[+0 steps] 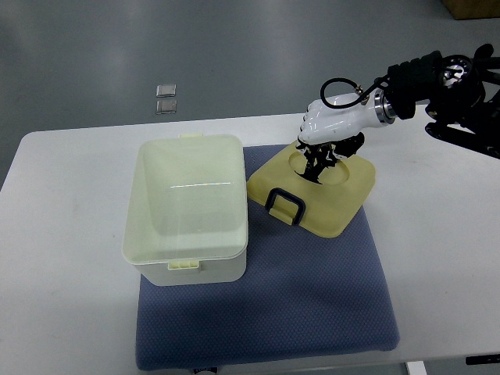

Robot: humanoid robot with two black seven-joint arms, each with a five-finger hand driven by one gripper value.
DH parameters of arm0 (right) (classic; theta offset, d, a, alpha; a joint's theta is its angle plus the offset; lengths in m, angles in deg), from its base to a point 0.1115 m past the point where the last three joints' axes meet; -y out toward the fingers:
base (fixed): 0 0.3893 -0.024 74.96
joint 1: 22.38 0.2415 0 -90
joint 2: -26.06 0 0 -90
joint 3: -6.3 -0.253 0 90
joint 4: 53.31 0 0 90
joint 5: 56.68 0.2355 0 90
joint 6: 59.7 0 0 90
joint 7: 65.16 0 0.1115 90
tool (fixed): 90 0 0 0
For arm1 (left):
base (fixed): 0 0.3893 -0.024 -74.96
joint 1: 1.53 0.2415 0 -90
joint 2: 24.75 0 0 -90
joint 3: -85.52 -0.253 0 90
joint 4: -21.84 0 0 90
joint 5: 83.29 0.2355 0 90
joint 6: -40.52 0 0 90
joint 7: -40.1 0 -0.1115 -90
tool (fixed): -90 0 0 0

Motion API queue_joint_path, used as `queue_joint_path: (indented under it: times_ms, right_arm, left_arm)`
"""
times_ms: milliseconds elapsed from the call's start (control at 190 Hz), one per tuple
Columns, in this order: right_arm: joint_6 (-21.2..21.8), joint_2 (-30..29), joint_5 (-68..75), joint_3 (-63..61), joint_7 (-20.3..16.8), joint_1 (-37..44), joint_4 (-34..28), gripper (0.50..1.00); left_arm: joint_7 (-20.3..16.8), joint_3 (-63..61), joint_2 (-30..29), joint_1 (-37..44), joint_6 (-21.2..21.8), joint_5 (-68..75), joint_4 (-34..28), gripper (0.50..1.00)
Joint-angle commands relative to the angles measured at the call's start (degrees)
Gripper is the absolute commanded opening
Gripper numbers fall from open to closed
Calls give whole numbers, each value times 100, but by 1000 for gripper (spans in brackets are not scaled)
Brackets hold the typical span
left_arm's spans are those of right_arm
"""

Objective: Open white storage box with right hand
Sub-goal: 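Carry the lid beside the box and lower it onto the cushion, then open the right hand fingers and release the lid handle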

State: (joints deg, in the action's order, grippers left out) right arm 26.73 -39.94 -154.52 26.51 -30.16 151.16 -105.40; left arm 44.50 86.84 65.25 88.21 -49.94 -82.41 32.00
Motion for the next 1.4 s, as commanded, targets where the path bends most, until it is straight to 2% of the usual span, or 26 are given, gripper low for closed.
queue_joint_path:
  times_ms: [0, 310, 884, 947, 978, 994, 1005, 1010, 1052, 1136, 1236, 1394]
  right_arm:
    - [-3, -27, -41, 0, 0, -22, -126, 500]
    - [-21, -35, -50, -9, 0, -49, -627, 500]
    - [-100, -141, -24, -26, 0, -154, -820, 500]
    - [-117, -141, 2, -35, 0, -286, -794, 560]
    - [-144, -150, 2, -35, 0, -348, -776, 611]
    - [-161, -158, 11, -35, 0, -383, -759, 656]
    - [-161, -158, 11, -35, 0, -383, -759, 656]
    - [-170, -167, 20, -35, 0, -400, -750, 682]
    - [-205, -211, 55, -53, 0, -470, -732, 762]
    - [-205, -246, 73, -70, 0, -506, -724, 862]
    - [-188, -211, 108, -88, 0, -497, -724, 897]
    - [-170, -150, 372, -141, 0, -444, -724, 913]
  left_arm:
    - [0, 0, 0, 0, 2, 0, 3, 1000]
    - [0, 0, 0, 0, 2, 0, 3, 1000]
    - [0, 0, 0, 0, 2, 0, 3, 1000]
    - [0, 0, 0, 0, -7, 0, 3, 1000]
    - [0, 0, 0, 0, 2, 0, 3, 1000]
    - [0, 0, 0, 0, 2, 0, -6, 1000]
    - [0, 0, 0, 0, 2, 0, -6, 1000]
    - [0, 0, 0, 0, 2, 0, -6, 1000]
    - [0, 0, 0, 0, -7, 0, -6, 1000]
    - [0, 0, 0, 0, -7, 0, -6, 1000]
    - [0, 0, 0, 0, 2, 0, -6, 1000]
    - [0, 0, 0, 0, -7, 0, 3, 1000]
